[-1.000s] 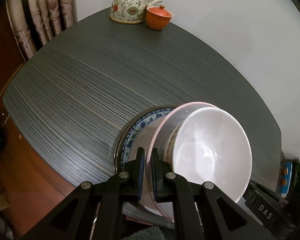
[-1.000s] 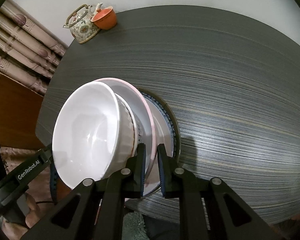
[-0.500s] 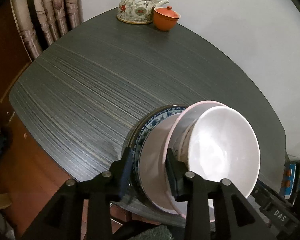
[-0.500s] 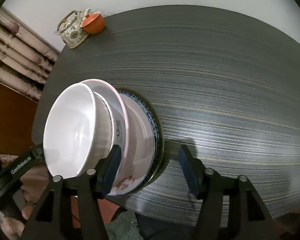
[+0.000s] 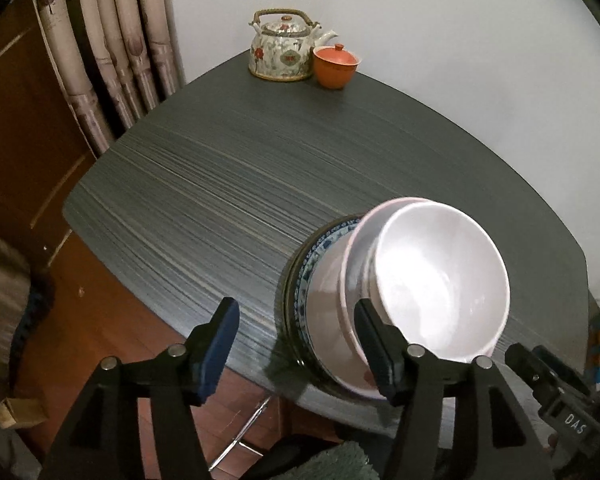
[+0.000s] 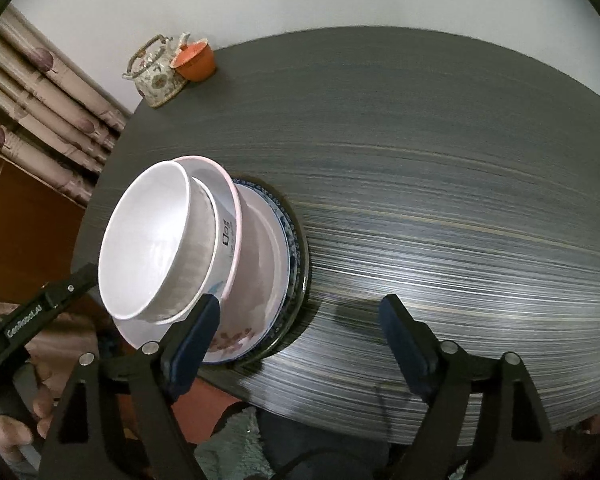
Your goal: Organize plates and bowls
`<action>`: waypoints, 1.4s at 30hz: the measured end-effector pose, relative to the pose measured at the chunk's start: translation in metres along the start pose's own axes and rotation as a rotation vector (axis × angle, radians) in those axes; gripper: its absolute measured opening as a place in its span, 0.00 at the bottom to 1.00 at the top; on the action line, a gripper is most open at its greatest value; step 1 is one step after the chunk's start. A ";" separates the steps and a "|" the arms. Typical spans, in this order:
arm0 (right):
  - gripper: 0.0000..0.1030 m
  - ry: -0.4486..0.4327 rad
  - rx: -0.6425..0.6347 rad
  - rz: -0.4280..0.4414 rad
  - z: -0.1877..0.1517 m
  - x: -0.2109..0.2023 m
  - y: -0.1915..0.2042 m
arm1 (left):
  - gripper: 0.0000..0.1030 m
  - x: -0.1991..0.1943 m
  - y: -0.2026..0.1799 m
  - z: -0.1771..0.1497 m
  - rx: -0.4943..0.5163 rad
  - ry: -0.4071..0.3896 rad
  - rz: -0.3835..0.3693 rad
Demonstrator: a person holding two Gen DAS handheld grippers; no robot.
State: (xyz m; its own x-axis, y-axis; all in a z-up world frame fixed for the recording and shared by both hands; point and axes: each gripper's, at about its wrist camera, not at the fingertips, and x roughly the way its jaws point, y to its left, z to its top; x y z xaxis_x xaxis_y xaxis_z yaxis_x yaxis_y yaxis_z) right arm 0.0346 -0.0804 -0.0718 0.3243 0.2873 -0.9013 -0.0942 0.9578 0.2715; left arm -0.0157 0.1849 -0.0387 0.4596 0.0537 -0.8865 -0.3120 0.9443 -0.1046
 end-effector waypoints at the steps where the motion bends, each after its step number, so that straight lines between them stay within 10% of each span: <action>1: 0.78 -0.020 -0.015 -0.006 -0.002 -0.004 0.001 | 0.60 -0.005 -0.002 -0.003 -0.002 -0.008 -0.004; 13: 0.94 -0.213 -0.173 -0.017 -0.039 -0.043 0.019 | 0.61 -0.044 -0.043 -0.032 0.063 -0.094 -0.002; 42: 0.99 -0.319 -0.232 -0.089 -0.105 -0.055 0.036 | 0.61 -0.059 -0.069 -0.062 0.208 -0.216 0.023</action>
State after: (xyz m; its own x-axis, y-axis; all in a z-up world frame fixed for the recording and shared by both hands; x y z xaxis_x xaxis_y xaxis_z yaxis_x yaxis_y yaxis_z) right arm -0.0856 -0.0611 -0.0483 0.6129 0.2226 -0.7582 -0.2504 0.9648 0.0808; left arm -0.0732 0.0968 -0.0068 0.6278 0.1226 -0.7687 -0.1578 0.9871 0.0285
